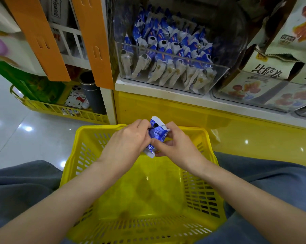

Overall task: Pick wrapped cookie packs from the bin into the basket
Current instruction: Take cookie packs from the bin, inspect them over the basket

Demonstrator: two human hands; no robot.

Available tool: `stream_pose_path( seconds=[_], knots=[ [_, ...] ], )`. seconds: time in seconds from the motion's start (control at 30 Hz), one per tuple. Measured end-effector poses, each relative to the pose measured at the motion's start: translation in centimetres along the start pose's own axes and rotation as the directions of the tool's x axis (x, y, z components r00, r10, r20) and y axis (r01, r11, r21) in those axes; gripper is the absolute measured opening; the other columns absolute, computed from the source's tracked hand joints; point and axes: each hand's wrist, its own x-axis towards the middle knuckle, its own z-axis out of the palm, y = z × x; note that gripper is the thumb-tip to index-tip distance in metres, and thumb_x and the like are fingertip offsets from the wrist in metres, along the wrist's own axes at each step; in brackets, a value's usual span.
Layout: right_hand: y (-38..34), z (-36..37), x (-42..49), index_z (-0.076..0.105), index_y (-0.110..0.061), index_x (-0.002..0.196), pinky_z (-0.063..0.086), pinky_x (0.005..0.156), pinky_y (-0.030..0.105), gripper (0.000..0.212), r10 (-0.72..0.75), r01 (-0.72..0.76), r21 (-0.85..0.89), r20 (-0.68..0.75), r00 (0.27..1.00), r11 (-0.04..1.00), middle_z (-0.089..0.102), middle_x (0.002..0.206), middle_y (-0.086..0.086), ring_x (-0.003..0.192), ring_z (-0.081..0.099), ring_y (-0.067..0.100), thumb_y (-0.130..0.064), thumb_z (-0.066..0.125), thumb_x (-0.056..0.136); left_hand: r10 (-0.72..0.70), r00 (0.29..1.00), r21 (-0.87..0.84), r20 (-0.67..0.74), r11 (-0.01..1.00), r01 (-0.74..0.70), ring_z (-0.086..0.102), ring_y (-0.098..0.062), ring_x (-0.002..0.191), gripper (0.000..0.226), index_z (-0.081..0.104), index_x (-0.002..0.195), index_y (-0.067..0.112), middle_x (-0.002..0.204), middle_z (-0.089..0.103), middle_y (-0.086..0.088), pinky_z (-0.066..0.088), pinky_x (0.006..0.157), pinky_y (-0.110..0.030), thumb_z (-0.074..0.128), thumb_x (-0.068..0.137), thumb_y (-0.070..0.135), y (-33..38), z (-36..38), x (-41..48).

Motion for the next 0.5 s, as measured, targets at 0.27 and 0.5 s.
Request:
stream_pose_path(
  seconds=[0.27, 0.5],
  knots=[
    [0.60, 0.28, -0.30, 0.045, -0.014, 0.092, 0.050, 0.065, 0.032, 0.031, -0.152, 0.150, -0.326, 0.019, 0.988, 0.933, 0.066, 0.090, 0.002, 0.070, 0.068, 0.015, -0.023, 0.072, 0.079, 0.002, 0.998, -0.022, -0.070, 1.000, -0.003, 0.056, -0.031, 0.071, 0.020, 0.053, 0.091, 0.007, 0.081, 0.061, -0.008, 0.040, 0.056, -0.041, 0.047, 0.095, 0.025, -0.53, 0.38, 0.11],
    [0.62, -0.01, 0.22, 0.043, -0.023, 0.089, 0.040, 0.055, 0.007, 0.032, -0.221, 0.196, -0.305, -0.050, 0.974, 0.932, 0.056, 0.080, -0.020, 0.060, 0.057, -0.004, -0.023, 0.073, 0.078, -0.158, 0.978, -0.325, -0.138, 0.940, 0.106, 0.050, -0.010, 0.060, 0.016, 0.054, 0.080, 0.010, 0.064, 0.052, 0.005, 0.038, 0.057, -0.022, 0.050, 0.093, 0.018, -0.83, 0.75, 0.79]
  ],
)
